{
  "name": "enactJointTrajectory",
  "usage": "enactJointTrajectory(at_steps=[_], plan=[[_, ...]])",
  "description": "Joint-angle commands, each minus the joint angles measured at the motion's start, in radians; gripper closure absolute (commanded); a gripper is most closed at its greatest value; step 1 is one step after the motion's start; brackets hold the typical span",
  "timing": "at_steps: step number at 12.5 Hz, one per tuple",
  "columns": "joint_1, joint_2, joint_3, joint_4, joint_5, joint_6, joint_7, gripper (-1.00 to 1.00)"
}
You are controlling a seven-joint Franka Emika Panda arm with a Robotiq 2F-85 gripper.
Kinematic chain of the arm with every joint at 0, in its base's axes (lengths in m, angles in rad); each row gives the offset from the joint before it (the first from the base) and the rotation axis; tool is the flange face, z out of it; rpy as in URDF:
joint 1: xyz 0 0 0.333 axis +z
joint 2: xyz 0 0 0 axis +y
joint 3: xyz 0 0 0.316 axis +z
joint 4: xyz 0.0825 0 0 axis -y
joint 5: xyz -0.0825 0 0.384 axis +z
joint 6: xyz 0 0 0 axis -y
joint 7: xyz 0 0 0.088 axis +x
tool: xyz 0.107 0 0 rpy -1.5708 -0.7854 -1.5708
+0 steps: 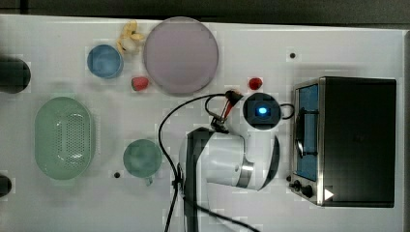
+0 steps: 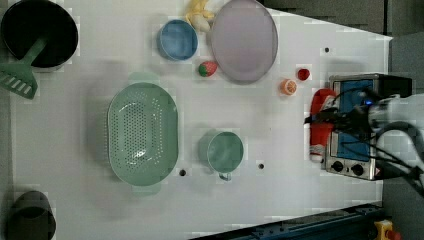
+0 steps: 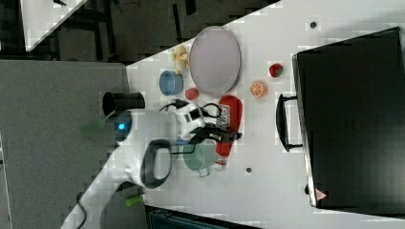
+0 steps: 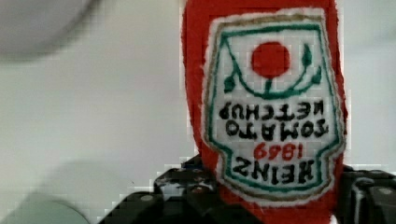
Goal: Pick ketchup from plate and place it on table.
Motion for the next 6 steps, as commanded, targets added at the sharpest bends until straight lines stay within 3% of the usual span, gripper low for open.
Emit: enactJointTrajectory(at_steps=[1,4,6], plan=[[0.026,0.027,0.026,0.007,0.003,0.024,-0.014,-0.27],[0.028,0.095,0.028,0.006,0.003,0.103,-0.014,-0.36],[0.028,0.099,0.03,0.004,0.003,0.107,-0.014,-0.79]])
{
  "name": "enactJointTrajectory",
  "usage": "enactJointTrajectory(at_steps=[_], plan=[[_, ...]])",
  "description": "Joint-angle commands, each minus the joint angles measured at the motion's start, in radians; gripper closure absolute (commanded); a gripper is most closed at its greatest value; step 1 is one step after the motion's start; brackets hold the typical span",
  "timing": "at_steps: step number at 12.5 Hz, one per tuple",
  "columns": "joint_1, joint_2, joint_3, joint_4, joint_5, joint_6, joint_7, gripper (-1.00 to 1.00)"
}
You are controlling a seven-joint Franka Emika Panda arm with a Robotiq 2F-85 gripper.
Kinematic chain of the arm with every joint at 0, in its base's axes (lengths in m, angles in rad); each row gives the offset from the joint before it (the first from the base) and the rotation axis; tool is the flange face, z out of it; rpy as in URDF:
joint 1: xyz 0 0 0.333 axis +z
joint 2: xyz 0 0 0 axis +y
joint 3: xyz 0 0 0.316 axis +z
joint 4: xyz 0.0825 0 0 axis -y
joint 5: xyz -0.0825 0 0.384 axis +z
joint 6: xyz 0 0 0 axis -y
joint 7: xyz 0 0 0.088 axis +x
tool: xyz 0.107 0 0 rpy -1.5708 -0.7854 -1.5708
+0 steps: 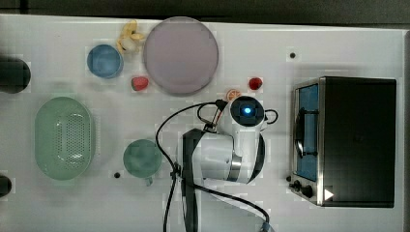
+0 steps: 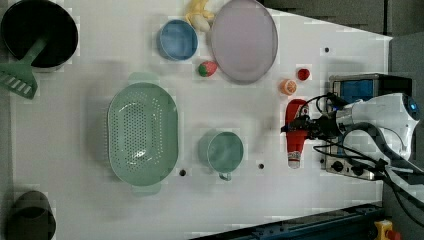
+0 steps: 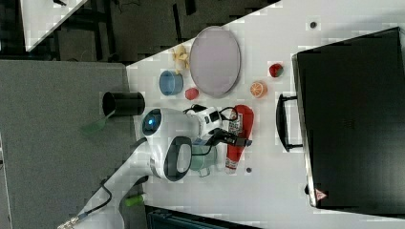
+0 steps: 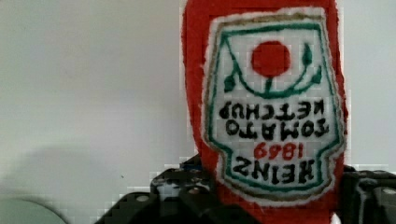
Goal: Pick ketchup from plate and place it on table.
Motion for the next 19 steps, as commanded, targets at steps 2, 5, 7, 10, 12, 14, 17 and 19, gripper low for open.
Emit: enactJointTrajectory(at_steps=[2,5,7,10,12,14,17,19], plan=[[0.016,-0.056,0.02,0.035,-0.001,0.027,-0.014,-1.0],[0.016,-0.115,0.023,0.079,-0.001,0.012,0.017,-1.0],[0.016,-0.178,0.025,0.138,-0.001,-0.053,0.102,-1.0],[0.019,-0.272,0.031,0.272,-0.001,-0.268,0.348,-1.0],[0.021,-0.311,0.04,0.376,-0.001,-0.41,0.496,-1.0],[0.024,-0.327,0.048,0.474,-0.002,-0.539,0.534,-1.0],[0.024,-0.327,0.054,0.607,-0.007,-0.722,0.534,-1.0],[0.023,-0.327,0.048,0.643,-0.01,-0.794,0.534,-1.0]])
